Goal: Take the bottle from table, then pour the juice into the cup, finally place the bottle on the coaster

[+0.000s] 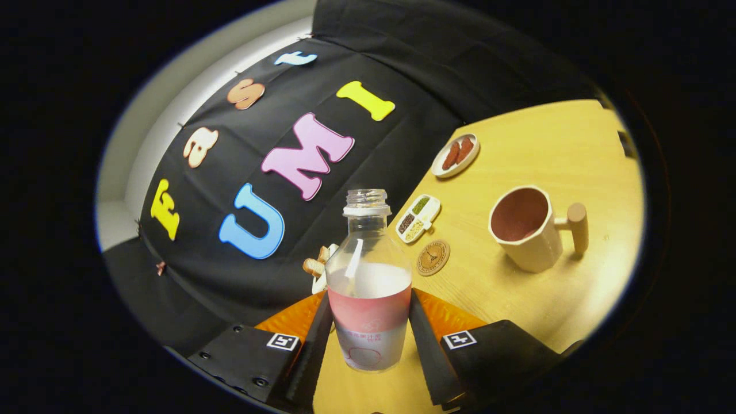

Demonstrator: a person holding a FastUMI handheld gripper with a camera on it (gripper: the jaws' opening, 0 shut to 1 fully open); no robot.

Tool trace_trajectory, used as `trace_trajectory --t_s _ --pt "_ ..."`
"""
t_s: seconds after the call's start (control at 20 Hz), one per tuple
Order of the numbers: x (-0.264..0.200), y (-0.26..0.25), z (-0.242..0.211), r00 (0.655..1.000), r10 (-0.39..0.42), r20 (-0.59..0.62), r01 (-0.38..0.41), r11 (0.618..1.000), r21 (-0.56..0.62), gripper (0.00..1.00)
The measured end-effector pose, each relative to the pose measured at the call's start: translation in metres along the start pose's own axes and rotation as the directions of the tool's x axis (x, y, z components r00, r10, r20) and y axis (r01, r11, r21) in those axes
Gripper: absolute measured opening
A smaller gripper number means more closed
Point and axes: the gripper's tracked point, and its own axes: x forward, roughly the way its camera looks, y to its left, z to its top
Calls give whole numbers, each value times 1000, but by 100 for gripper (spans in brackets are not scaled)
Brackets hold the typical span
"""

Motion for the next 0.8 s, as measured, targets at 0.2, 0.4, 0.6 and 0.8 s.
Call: trace_trajectory --t_s 0.2,0.4,0.6,0.8 --pt "5 -18 0 999 -26 -26 29 992 122 75" --pt "4 -28 7 999 -42 -22 45 979 199 75" --pt "9 -32 14 999 -39 -25 45 940 337 75" --pt "15 -37 11 999 -36 -40 50 898 437 75"
